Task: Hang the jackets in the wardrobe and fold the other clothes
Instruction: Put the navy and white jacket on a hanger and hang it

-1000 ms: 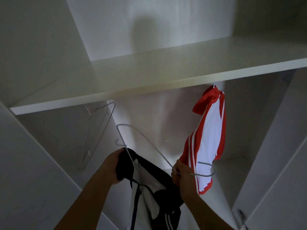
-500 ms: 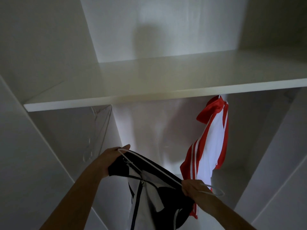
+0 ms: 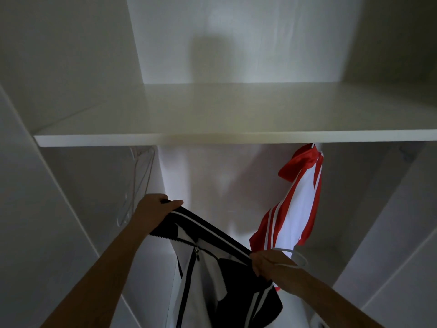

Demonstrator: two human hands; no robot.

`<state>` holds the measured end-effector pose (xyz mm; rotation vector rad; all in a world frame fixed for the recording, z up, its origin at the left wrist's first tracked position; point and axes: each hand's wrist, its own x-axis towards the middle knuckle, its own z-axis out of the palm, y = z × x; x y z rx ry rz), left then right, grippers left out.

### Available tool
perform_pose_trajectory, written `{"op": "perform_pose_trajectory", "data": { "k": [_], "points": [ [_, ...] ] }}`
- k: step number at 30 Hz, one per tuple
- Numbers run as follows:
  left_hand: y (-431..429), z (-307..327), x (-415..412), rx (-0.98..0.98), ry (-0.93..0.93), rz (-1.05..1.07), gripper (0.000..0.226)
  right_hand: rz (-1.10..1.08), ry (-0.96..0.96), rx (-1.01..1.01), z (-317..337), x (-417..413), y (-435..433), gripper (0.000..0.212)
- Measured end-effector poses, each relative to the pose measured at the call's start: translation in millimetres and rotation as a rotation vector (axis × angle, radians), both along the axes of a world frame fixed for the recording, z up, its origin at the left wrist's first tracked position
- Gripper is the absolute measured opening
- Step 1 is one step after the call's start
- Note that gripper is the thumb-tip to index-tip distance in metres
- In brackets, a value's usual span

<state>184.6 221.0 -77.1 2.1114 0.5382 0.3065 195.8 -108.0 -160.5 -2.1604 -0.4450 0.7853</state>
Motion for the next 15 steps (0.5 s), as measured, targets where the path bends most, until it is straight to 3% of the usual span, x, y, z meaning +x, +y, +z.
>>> {"op": "perform_pose_trajectory", "data": {
  "k": [2, 4, 10, 13, 15],
  "points": [
    [-3, -2, 2, 0.301, -0.109, -0.016, 0.054, -0.073, 0.001, 0.169, 11, 12, 17, 0.042],
    [-6, -1, 1, 0.482, -0.218, -0.042, 0.058, -0.08, -0.017, 0.226, 26, 18, 22, 0.043],
    [-7, 6, -2, 0.743, -0.395, -0.095, 0.053, -0.053, -0.016, 0.015, 50, 25, 30, 0.034],
    [-9, 8, -4, 0.866, -0.529, -0.085, 0.05, 0.016, -0.08, -0.019, 60, 22, 27, 0.034],
    [-10, 7, -6, 0.952, -0.617, -0.072, 0.059, 0.012, -0.082, 0.009, 55, 21, 23, 0.035]
  ]
}}
